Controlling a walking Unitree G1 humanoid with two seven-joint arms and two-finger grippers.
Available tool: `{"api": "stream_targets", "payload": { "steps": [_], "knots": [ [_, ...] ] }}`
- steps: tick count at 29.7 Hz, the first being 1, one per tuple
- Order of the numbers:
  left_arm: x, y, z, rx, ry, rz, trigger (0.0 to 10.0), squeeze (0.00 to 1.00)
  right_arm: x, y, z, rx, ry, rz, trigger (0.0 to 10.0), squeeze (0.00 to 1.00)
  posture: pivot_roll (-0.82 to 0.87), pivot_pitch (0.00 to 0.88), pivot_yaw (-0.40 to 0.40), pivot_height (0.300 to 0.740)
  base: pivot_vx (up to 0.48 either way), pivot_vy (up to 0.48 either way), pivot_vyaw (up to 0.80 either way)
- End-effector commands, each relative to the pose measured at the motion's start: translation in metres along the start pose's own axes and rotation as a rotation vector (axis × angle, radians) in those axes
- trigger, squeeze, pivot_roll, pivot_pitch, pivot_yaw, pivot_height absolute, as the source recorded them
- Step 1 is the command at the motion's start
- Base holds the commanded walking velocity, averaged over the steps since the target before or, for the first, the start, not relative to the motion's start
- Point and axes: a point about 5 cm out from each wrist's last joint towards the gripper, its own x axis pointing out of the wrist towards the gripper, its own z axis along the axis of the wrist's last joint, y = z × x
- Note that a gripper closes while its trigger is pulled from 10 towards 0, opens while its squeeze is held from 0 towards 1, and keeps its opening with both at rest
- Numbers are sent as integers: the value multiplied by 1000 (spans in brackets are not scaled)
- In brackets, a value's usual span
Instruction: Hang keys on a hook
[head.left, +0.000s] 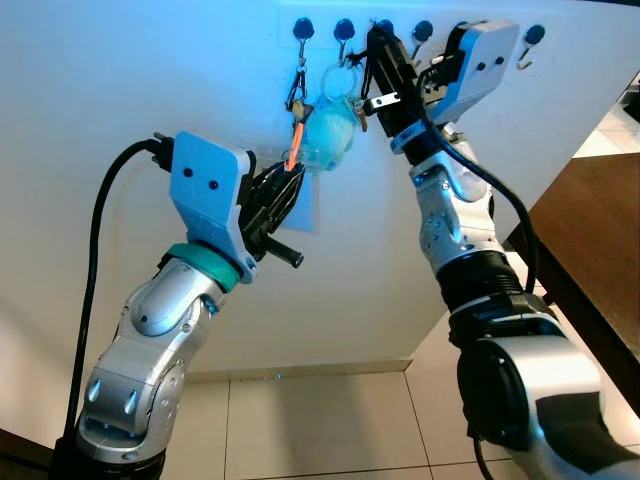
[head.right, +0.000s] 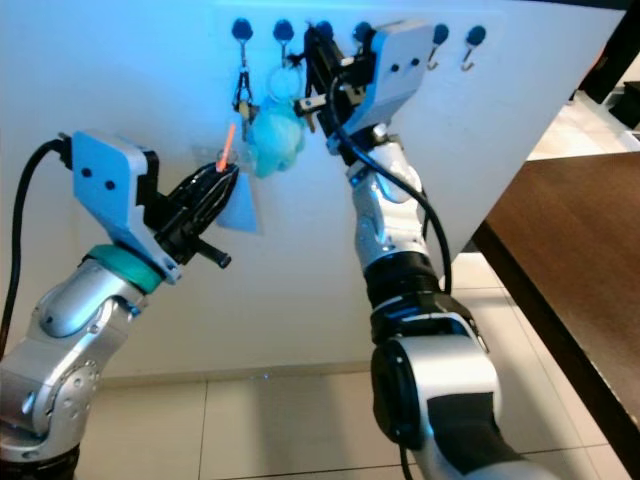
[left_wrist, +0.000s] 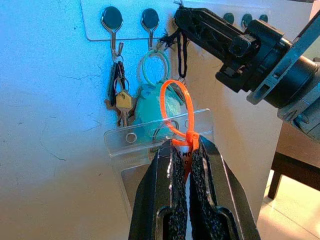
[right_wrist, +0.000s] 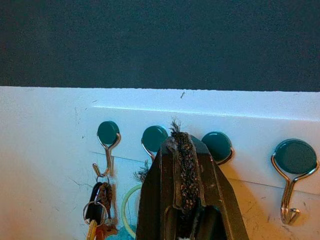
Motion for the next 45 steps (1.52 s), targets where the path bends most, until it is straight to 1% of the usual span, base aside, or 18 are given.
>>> {"api": "stream_targets", "payload": {
  "steps": [1,13,24,31,45],
  "knots": [
    [0,-3,2,-1,-7,-15,10000,0,4,1,3,0,-8,2,10000,0,108,155,57,740,0,0,0],
    [0,-3,2,-2,-6,-15,10000,0,3,-9,6,-22,-10,-41,10000,0,107,157,61,740,0,0,0],
    [0,-3,2,-3,-4,-17,10000,0,3,-9,9,-30,-26,-36,10000,0,107,158,62,740,0,0,0],
    [0,-3,2,-4,-4,-18,10000,0,-1,-13,5,-33,-7,-56,10000,0,106,158,65,740,0,0,0],
    [0,-3,1,-3,-1,-16,10000,0,-3,-15,2,-41,14,-69,10000,0,108,160,65,740,0,0,0]
  ]
}}
